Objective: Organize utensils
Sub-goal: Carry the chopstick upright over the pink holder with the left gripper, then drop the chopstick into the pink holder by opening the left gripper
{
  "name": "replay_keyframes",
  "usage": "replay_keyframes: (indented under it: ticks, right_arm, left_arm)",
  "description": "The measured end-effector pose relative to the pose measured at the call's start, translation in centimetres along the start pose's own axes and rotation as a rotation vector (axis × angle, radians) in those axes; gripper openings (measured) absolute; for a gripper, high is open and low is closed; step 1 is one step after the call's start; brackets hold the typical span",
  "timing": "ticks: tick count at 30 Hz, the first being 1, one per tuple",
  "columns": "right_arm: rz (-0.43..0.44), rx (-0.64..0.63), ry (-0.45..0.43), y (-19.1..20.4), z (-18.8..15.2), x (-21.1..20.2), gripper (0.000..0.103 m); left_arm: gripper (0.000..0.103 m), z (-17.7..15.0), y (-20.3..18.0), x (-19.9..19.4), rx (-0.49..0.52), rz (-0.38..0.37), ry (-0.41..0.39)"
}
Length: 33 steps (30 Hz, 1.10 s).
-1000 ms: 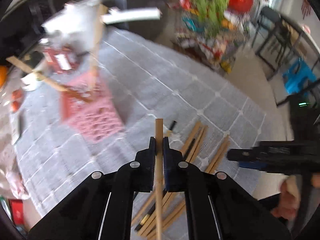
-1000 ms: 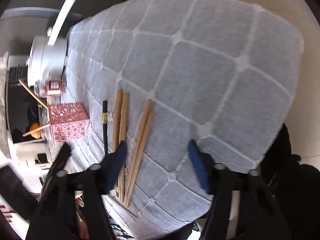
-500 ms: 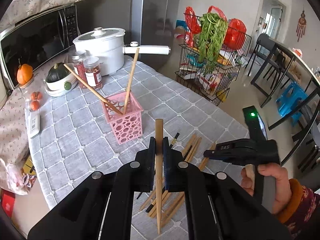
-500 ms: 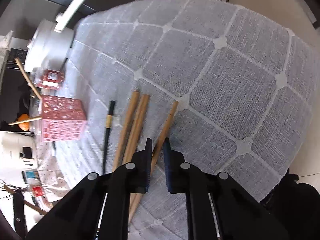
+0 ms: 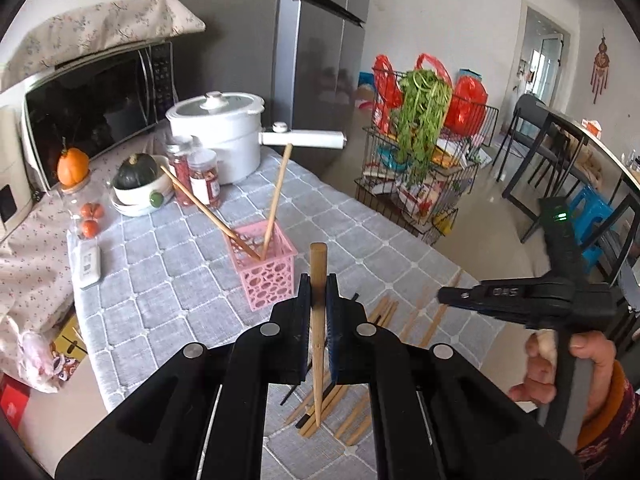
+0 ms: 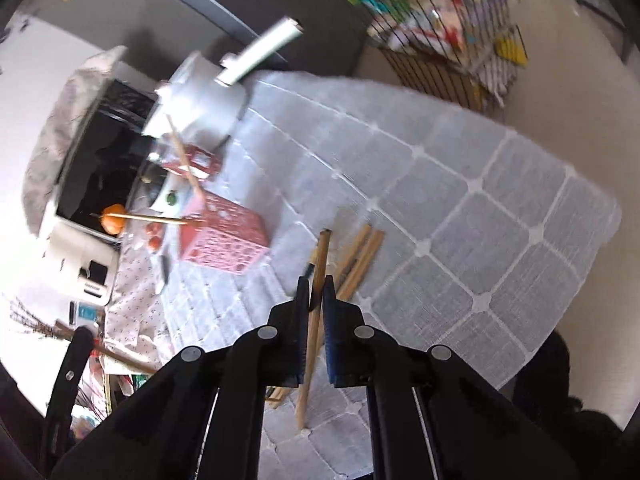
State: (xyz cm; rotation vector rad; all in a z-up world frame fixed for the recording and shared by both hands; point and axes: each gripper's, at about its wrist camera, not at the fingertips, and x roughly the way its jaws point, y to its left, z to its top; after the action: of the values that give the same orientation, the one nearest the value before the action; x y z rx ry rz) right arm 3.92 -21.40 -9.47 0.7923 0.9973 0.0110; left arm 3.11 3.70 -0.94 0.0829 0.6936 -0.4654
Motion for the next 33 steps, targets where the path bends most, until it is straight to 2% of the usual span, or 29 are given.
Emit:
replay_keyframes:
  ticks: [5, 15, 21, 27, 33]
  right_arm:
    - [0.035, -0.078, -0.049, 1.5, 0.1, -2.9, 0.006]
    - [0.105, -0.079, -0.061, 2.1, 0.5, -5.7, 0.006]
    - [0.128, -0.100, -0.134, 3.9, 2.7, -9.0, 0.006]
    - [0.143, -0.134, -0.223, 6.8, 6.0, -12.1, 0.006]
    - [0.156, -0.167, -0.254, 10.2, 9.2, -11.9, 0.006]
  left_arm:
    - [0.006, 0.2, 0.2, -1.6, -0.027, 0.005, -0.039]
    - [0.006, 1.9, 1.1, -3.5, -0.101, 0.031, -0.115]
    - [0.006, 5.3, 1.8, -4.7, -0.142, 0.060, -0.165]
    - [0.006, 10.0, 2.9, -5.9, -0.184, 0.113, -0.258]
    - [0.006, 12.9, 4.3, -4.2, -0.225, 0.178, -0.306]
